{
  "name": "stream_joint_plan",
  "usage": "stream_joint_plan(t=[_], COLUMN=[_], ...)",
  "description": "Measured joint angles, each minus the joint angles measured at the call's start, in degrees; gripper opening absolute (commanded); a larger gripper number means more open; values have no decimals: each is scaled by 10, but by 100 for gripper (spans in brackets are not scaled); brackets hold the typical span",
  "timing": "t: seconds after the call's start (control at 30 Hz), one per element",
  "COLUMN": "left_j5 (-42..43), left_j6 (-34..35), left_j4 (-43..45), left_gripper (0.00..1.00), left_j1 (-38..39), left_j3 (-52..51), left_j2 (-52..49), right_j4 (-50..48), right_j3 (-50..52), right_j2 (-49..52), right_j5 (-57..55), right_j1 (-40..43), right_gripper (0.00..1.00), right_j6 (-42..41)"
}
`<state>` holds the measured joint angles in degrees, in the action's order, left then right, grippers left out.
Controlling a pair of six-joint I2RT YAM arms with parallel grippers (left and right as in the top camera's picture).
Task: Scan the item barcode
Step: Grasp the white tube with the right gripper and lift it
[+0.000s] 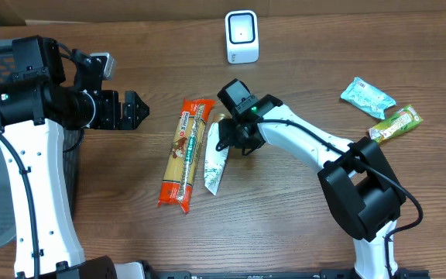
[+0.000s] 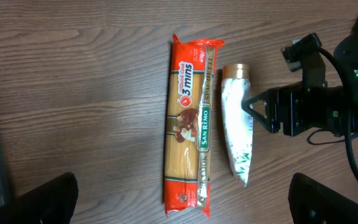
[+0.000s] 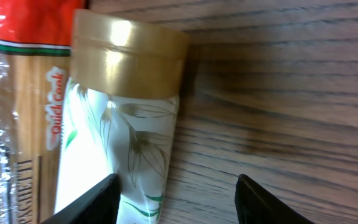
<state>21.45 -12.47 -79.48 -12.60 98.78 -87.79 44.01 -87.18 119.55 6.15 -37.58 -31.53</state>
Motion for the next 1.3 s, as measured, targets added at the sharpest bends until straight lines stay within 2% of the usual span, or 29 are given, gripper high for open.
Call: stream_joint_plan(t=[0.2, 0.37, 0.53, 0.73, 0.87, 1.13, 1.3], left_j5=[0, 0, 0, 0, 0, 0, 0], left_j6=[0, 0, 0, 0, 0, 0, 0], left_j4=[0, 0, 0, 0, 0, 0, 0], left_gripper=[100, 99, 100, 100, 100, 100, 100], left_j1=[0, 0, 0, 0, 0, 0, 0], left_j3=[0, 0, 0, 0, 0, 0, 0], left_j2=[0, 0, 0, 0, 0, 0, 0], right_j4=[74, 128, 132, 108, 101, 82, 74], right_j3=[0, 0, -2, -17, -18, -10, 35], right_j2=[0, 0, 0, 0, 0, 0, 0], right_j5=[-59, -98, -52, 107, 171, 205, 208], right_j1=[5, 40, 83, 98, 97, 83, 58], right_gripper=[61, 81, 97, 100, 100, 100, 100], right_j6=[0, 8, 48, 125, 149, 154, 122])
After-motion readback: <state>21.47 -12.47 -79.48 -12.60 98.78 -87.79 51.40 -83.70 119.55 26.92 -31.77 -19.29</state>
